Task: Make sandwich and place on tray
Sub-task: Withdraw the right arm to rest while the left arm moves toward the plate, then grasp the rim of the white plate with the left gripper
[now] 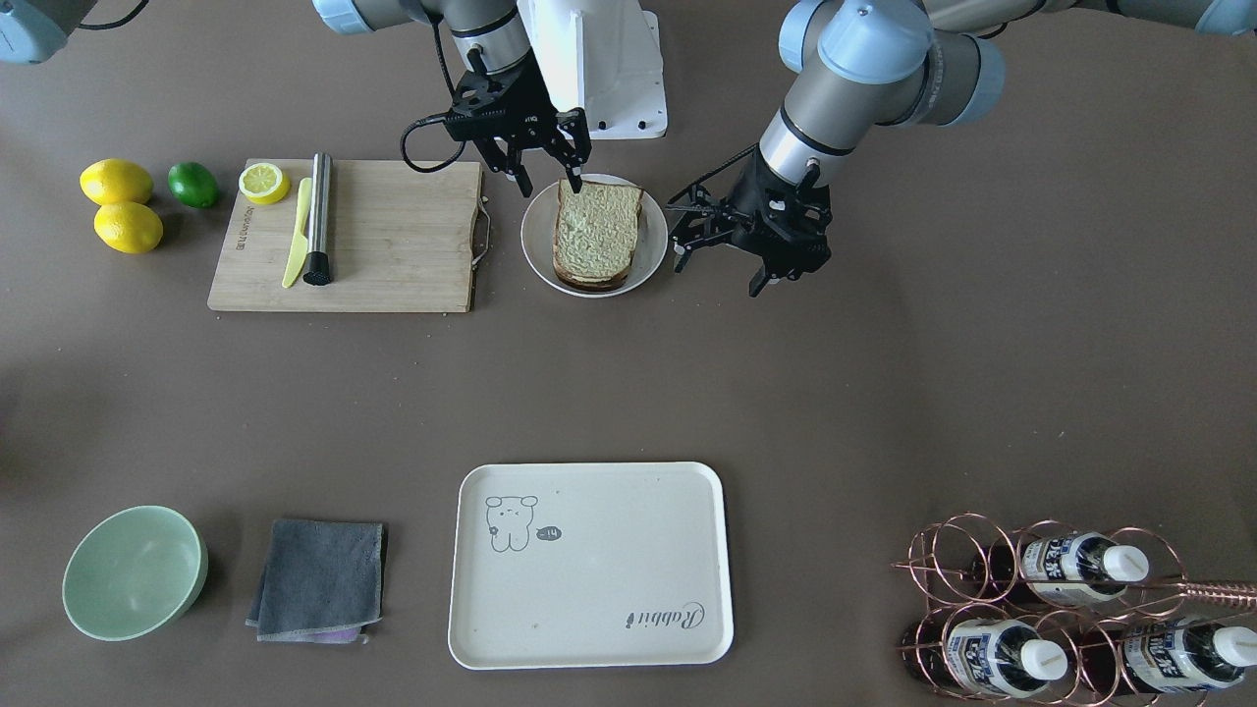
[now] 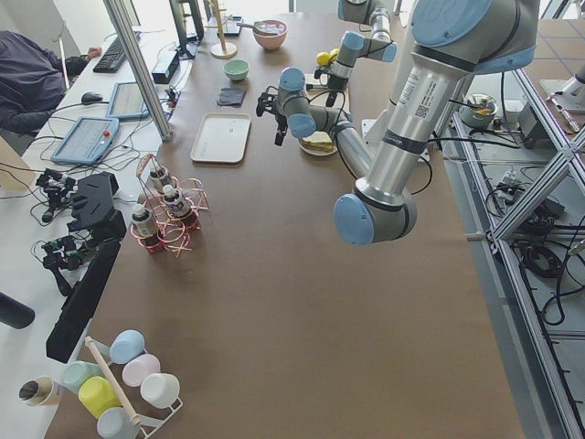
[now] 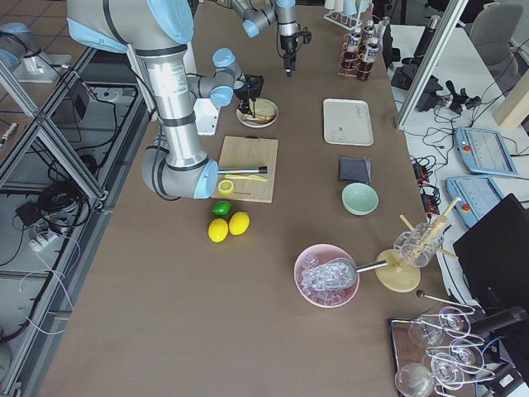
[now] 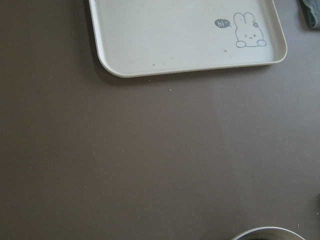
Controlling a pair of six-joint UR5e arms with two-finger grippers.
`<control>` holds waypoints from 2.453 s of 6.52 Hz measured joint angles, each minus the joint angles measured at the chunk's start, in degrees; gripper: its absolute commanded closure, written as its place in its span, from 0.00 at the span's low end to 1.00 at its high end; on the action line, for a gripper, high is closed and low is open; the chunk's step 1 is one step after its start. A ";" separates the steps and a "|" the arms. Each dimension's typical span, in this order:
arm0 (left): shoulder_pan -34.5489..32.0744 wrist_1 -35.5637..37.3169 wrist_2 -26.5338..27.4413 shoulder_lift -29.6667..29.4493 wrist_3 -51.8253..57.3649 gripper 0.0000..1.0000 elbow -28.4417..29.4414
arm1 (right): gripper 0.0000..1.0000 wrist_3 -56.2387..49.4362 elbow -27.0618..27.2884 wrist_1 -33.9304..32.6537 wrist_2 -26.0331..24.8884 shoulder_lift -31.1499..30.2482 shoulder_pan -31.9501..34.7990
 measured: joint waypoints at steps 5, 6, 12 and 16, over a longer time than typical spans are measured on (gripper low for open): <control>3.21 -0.07 1.43 1.42 -5.39 0.02 -0.15 | 0.00 -35.43 2.61 -11.87 31.46 -9.32 36.07; 5.34 -0.05 4.15 2.07 -7.09 0.02 -0.19 | 0.00 -48.30 2.34 -14.92 36.84 -12.30 45.00; 14.43 -2.41 7.78 3.61 -14.95 0.42 0.28 | 0.00 -96.11 -0.17 -28.52 45.89 -25.44 74.93; 16.11 -2.68 7.80 3.43 -15.46 0.49 1.41 | 0.00 -97.04 -0.26 -28.36 45.68 -26.56 75.76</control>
